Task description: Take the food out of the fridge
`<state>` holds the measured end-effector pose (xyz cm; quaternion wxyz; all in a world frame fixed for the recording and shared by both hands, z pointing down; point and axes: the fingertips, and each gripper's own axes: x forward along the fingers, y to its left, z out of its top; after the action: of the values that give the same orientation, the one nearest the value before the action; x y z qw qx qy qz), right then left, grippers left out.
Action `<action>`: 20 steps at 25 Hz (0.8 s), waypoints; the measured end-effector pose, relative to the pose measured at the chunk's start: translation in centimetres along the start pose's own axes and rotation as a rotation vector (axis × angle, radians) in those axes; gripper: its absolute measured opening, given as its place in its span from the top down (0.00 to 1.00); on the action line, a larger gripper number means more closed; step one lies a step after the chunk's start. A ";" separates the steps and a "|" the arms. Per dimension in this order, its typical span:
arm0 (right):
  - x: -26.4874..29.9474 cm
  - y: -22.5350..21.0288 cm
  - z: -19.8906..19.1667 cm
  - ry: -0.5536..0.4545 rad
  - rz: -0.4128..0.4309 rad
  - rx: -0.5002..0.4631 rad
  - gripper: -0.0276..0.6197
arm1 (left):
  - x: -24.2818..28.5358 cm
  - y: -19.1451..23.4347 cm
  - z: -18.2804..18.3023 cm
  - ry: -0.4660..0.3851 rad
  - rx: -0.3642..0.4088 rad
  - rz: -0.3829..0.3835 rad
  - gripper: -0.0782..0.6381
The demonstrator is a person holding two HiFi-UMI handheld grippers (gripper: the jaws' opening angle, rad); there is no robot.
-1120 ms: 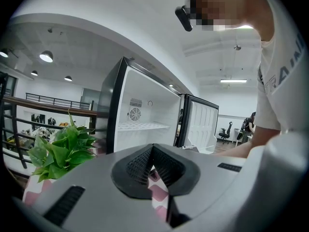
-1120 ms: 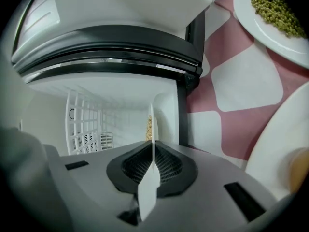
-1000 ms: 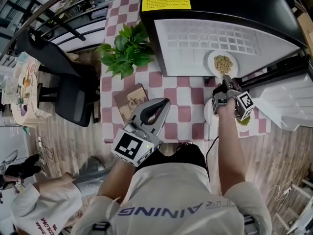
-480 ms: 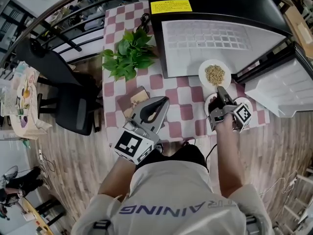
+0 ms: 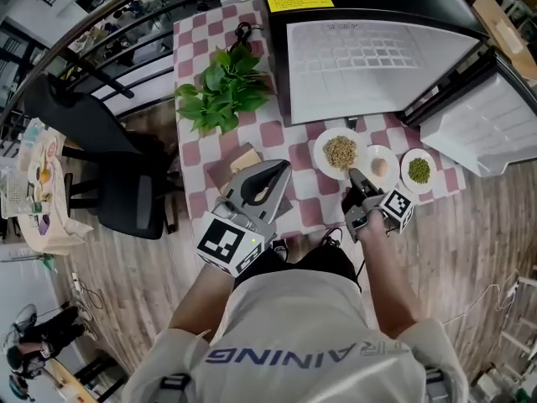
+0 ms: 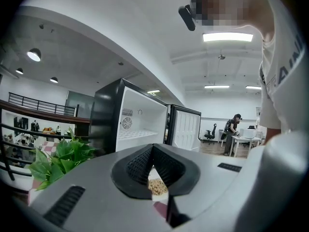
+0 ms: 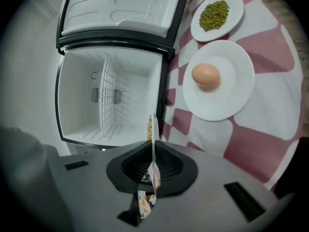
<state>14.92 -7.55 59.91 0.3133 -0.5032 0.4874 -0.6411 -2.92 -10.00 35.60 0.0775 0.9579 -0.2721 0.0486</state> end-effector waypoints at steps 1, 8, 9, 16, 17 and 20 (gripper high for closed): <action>0.1 -0.7 -0.8 0.009 -0.013 0.005 0.91 | -0.2 0.0 -0.1 0.002 0.001 -0.006 0.88; 0.2 -4.0 -3.9 0.036 -0.077 -0.019 0.91 | -1.1 -0.3 -0.6 0.026 0.014 -0.048 0.88; 0.1 -4.3 -4.1 0.035 -0.084 -0.020 0.91 | -1.2 -0.3 -0.6 0.026 0.016 -0.052 0.88; -0.4 -6.0 -4.2 0.039 -0.108 -0.016 0.91 | -1.4 -0.9 -0.8 0.020 0.004 -0.054 0.88; -0.4 -6.2 -4.2 0.042 -0.119 -0.026 0.91 | -1.4 -0.9 -0.8 0.020 0.004 -0.053 0.88; -0.4 -6.7 -4.2 0.060 -0.162 -0.090 0.91 | -1.5 -0.9 -0.8 0.021 0.005 -0.047 0.88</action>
<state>11.61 -3.70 66.05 0.2228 -0.5350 0.4828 -0.6565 -3.72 -8.35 36.09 0.0793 0.9637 -0.2485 0.0574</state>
